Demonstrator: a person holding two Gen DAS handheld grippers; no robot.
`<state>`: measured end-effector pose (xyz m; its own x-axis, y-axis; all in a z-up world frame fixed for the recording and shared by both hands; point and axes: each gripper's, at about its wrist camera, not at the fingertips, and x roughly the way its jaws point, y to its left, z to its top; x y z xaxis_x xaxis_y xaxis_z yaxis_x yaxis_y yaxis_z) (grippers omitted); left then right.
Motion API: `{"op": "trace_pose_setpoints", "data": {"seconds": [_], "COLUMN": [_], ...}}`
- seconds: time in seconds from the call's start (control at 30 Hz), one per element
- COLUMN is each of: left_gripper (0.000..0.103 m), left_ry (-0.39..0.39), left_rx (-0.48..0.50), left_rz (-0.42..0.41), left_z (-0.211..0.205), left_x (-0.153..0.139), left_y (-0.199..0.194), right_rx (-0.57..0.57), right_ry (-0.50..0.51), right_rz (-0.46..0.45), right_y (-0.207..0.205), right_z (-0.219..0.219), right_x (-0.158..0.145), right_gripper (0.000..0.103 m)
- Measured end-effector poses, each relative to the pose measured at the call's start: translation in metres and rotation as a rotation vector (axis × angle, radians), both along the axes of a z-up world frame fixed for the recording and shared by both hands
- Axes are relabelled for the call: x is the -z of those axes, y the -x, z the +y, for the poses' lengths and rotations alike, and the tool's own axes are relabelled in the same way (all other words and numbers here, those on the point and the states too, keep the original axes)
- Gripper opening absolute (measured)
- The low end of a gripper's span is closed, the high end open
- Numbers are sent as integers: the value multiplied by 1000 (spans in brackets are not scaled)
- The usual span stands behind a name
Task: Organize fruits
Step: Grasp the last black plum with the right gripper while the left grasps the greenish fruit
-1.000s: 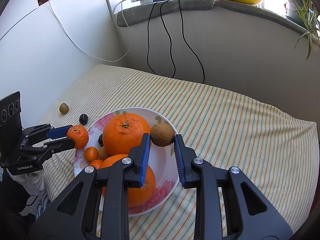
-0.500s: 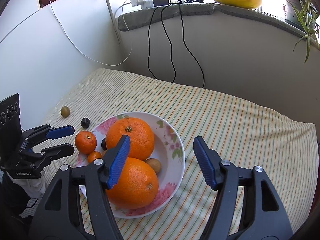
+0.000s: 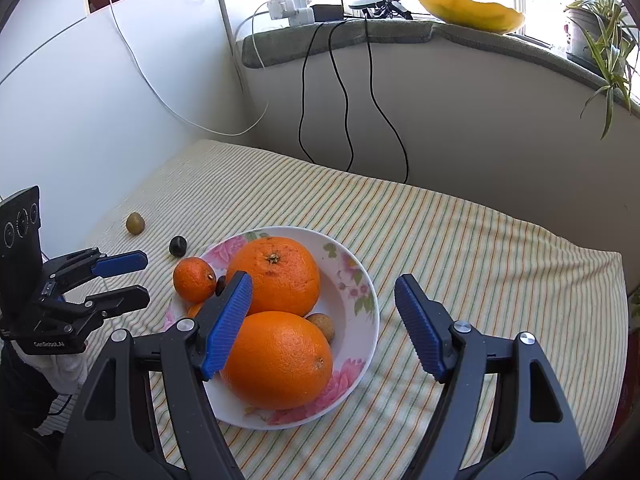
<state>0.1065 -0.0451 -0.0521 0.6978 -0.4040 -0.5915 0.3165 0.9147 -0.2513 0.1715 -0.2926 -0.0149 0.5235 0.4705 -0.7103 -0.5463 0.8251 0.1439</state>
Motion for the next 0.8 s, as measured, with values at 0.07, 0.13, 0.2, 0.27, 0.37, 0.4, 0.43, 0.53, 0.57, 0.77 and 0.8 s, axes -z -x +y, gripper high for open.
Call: {"op": "trace_pose_setpoints", "data": {"seconds": [0.07, 0.13, 0.2, 0.27, 0.37, 0.4, 0.43, 0.53, 0.57, 0.77, 0.8], "left_gripper": [53, 53, 53, 53, 53, 53, 53, 53, 53, 58, 64], "left_ry": [-2, -1, 0, -1, 1, 2, 3, 4, 4, -3, -4], "left_rx": [-3, -6, -9, -15, -21, -23, -26, -41, -46, -101, -114], "left_rz": [-5, -10, -15, -20, -24, -26, -27, -30, -30, -23, -25], "left_z": [2, 4, 6, 9, 14, 17, 19, 27, 30, 58, 64], "left_x": [-1, -3, -5, -7, -7, -8, -8, -8, -7, -1, 0], "left_y": [3, 5, 7, 9, 11, 12, 13, 15, 16, 20, 21], "right_rx": [-2, -5, -9, -16, -30, -34, -38, -52, -59, -104, -113], "right_ry": [1, 2, 3, 4, 8, 9, 9, 3, 0, -6, -5], "right_rz": [-3, -8, -13, -17, -24, -26, -30, -52, -53, -52, -52], "right_y": [3, 6, 9, 12, 18, 19, 21, 27, 28, 33, 33], "right_z": [1, 4, 6, 10, 18, 21, 24, 33, 36, 64, 69], "right_x": [-2, -5, -7, -10, -15, -16, -18, -24, -26, -28, -28], "right_gripper": [76, 77, 77, 77, 77, 78, 85, 91, 91, 92, 92]}}
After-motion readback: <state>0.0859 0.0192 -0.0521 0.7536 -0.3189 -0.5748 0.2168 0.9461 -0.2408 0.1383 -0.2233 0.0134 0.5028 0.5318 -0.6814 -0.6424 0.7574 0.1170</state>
